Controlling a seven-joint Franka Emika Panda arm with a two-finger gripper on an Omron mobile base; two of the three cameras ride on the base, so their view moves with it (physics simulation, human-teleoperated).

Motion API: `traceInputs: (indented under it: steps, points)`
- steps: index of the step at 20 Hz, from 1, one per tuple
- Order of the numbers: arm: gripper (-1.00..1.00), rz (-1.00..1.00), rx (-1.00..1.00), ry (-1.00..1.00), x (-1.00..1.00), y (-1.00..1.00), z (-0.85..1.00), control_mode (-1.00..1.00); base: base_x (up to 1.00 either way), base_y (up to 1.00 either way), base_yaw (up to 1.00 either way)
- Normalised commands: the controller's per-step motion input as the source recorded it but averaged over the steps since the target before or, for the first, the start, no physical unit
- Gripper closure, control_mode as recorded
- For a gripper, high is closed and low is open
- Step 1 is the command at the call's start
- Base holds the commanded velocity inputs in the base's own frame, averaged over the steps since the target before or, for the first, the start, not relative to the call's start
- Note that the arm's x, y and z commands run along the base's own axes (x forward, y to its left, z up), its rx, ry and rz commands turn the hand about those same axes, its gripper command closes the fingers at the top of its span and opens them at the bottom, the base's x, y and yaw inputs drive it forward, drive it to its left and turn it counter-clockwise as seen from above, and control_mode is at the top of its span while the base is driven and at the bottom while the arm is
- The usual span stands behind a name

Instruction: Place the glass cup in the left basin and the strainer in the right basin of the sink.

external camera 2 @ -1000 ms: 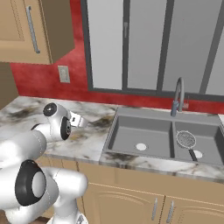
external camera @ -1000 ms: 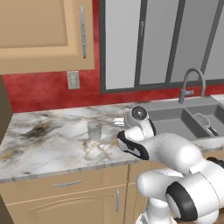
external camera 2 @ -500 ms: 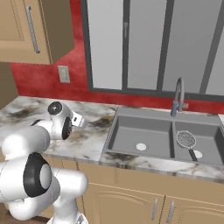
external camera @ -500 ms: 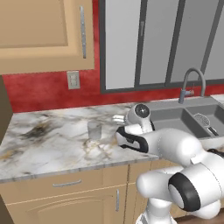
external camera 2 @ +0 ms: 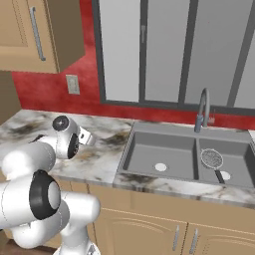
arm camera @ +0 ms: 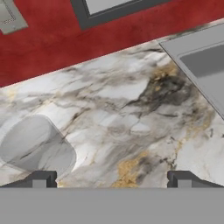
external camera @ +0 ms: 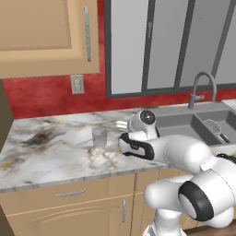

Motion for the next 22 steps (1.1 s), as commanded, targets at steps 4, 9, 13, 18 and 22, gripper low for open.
traceInputs:
  steps: [4, 9, 13, 18, 22]
  points:
    - [-1.00, 0.00, 0.09, 0.00, 0.00, 0.00, 0.00, -1.00, 0.00, 0.00, 0.00]
    - [-1.00, 0.00, 0.11, 0.00, 0.00, 0.02, 0.00, -1.00, 0.00, 0.00, 0.00]
    - [-1.00, 0.00, 0.09, 0.00, 0.00, 0.14, 0.00, -1.00, 0.00, 0.00, 0.00]
    - [-1.00, 0.00, 0.07, 0.00, 0.00, 0.15, 0.02, -1.00, 0.00, 0.00, 0.00]
    - [-1.00, 0.00, 0.05, 0.00, 0.00, 0.13, 0.05, -1.00, 0.00, 0.00, 0.00]
